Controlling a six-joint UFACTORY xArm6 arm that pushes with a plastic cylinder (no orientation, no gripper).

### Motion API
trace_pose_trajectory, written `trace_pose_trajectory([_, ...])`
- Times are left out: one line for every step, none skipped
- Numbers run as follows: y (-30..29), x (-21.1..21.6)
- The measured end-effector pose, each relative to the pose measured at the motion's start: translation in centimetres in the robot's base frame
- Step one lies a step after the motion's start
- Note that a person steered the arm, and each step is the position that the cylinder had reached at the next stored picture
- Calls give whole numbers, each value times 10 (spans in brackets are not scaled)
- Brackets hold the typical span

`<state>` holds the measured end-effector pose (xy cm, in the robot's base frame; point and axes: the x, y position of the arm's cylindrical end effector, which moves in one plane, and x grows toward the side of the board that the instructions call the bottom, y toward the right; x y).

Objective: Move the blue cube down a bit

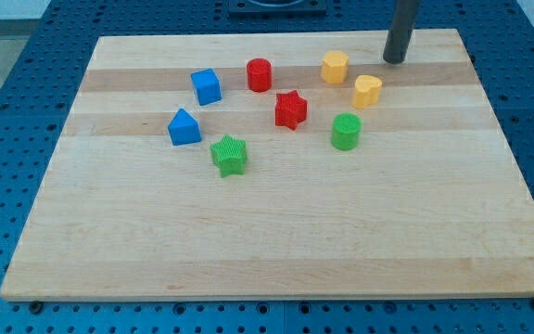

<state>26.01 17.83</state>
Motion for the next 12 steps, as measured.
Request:
trace_pose_trajectory([-1,0])
trace_pose_trajectory([-16,2])
trace_pose_trajectory([-30,6])
trace_pose_trajectory([-36,6])
trace_pose_trajectory([-48,4])
trace_pose_trajectory([-57,0])
trace_pose_trajectory([-69,-9])
trace_pose_trajectory([-77,-11])
trace_pose_trajectory([-77,-11])
trace_pose_trajectory([-77,-6])
trace_pose_trajectory([-82,1])
trace_pose_trajectory([-84,2])
